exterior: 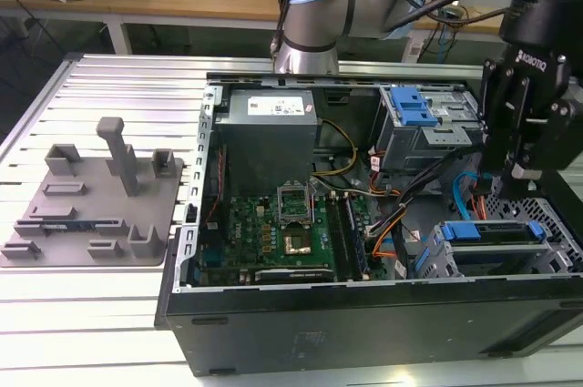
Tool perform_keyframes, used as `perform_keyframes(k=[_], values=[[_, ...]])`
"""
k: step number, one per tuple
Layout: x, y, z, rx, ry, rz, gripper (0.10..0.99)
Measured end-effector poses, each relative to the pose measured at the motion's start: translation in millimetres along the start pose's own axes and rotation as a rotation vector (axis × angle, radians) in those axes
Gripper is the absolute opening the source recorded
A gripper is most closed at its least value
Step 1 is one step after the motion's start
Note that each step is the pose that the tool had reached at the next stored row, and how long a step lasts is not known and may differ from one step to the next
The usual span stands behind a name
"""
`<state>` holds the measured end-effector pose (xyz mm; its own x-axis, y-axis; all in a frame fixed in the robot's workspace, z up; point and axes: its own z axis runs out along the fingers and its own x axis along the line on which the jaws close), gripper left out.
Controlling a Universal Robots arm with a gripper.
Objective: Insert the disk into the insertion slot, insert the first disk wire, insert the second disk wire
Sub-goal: 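Insert the first disk wire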
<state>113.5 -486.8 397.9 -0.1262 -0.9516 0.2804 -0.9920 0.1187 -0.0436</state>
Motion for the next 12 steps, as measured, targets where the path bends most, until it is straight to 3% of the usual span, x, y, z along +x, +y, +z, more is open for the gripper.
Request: perform_keyframes(k=[3, 7, 11, 12], values=[[-15.7, 0.9, -3.4, 0.001, 0.0077, 0.000, 0.506], [-35.6, -2.7, -6.8, 0.000, 0.0094, 0.000, 0.506], [-48.1, -20.5, -4.0, -0.014, 0.0113, -0.005, 0.506], [-51.2, -29.5, -1.8, -0.019, 0.0125, -0.006, 0.506]])
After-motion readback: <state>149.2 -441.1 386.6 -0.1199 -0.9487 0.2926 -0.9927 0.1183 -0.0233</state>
